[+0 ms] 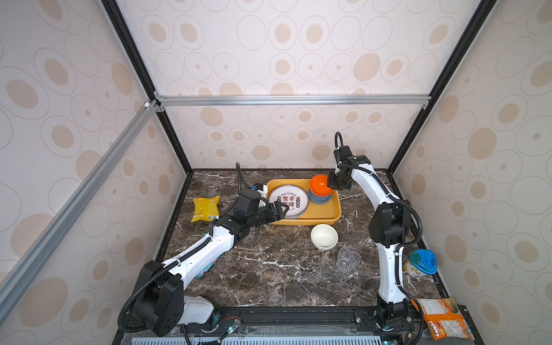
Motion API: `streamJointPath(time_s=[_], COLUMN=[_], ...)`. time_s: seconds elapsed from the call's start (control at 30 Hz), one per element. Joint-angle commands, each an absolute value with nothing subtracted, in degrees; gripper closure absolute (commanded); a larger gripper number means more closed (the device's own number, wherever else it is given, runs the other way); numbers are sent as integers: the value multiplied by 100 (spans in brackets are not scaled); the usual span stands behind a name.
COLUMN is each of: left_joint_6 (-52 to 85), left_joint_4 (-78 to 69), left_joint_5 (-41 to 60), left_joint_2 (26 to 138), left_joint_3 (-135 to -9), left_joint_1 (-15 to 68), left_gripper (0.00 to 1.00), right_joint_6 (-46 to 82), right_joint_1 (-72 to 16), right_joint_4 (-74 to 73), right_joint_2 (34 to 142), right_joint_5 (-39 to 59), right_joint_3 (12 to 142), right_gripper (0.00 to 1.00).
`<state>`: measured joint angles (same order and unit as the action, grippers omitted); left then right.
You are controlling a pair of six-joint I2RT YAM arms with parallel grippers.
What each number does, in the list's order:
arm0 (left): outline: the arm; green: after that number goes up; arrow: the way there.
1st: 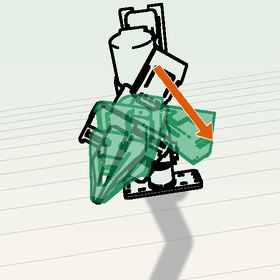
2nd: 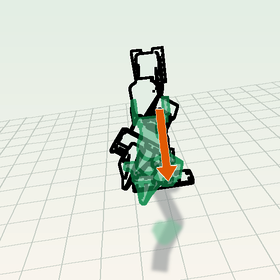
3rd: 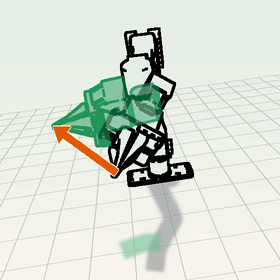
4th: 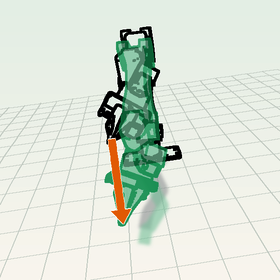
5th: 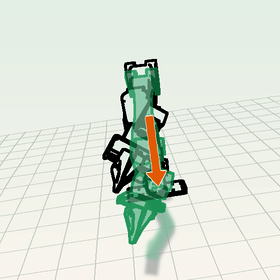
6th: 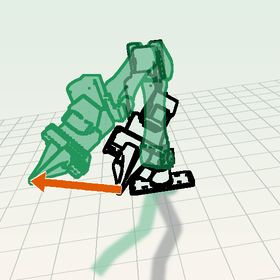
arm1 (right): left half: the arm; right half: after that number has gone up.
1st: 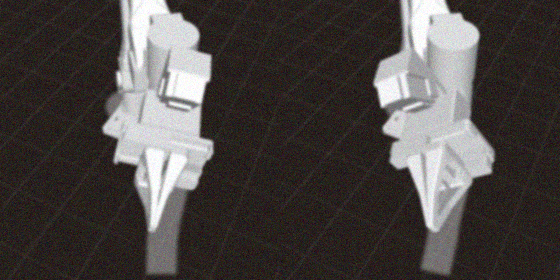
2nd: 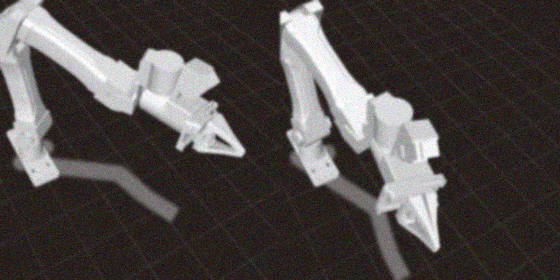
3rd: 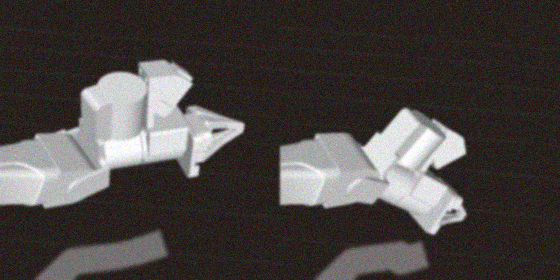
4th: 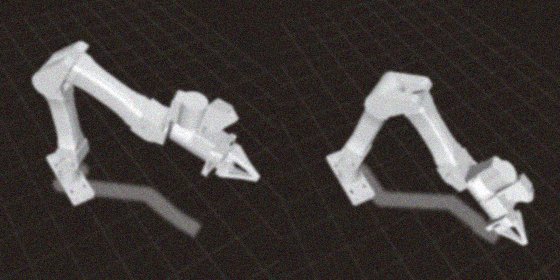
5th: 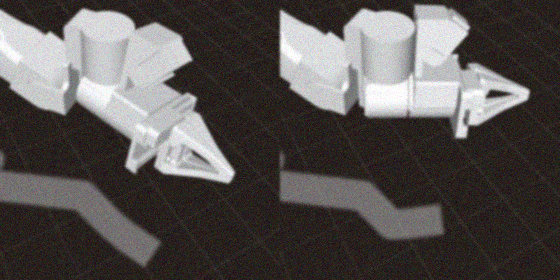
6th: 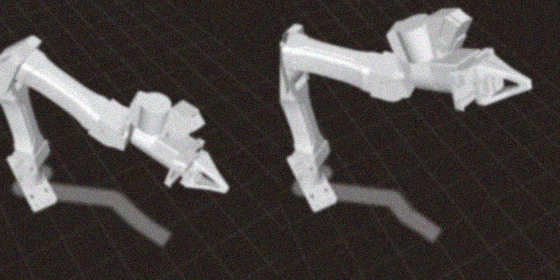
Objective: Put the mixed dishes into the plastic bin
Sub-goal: 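Carry the orange bowl over the blue bowl in the yellow bin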
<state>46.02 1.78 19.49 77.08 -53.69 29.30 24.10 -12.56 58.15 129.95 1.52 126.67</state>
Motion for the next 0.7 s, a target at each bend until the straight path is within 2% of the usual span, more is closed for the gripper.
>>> streamJointPath(time_s=[0.0, 0.67], left_joint_6=[4699, 4763], left_joint_4=[70, 36], left_joint_5=[1991, 2009], left_joint_2=[7703, 7654], left_joint_3=[-5487, -5327], left_joint_1=[2883, 2859], left_gripper=[21, 21], right_joint_6=[2511, 2661], right_joint_1=[-1204, -1134], right_joint_4=[5972, 5958], right_joint_2=[13165, 13770], right_joint_5=[259, 368], right_joint_3=[12967, 13385], right_gripper=[100, 100])
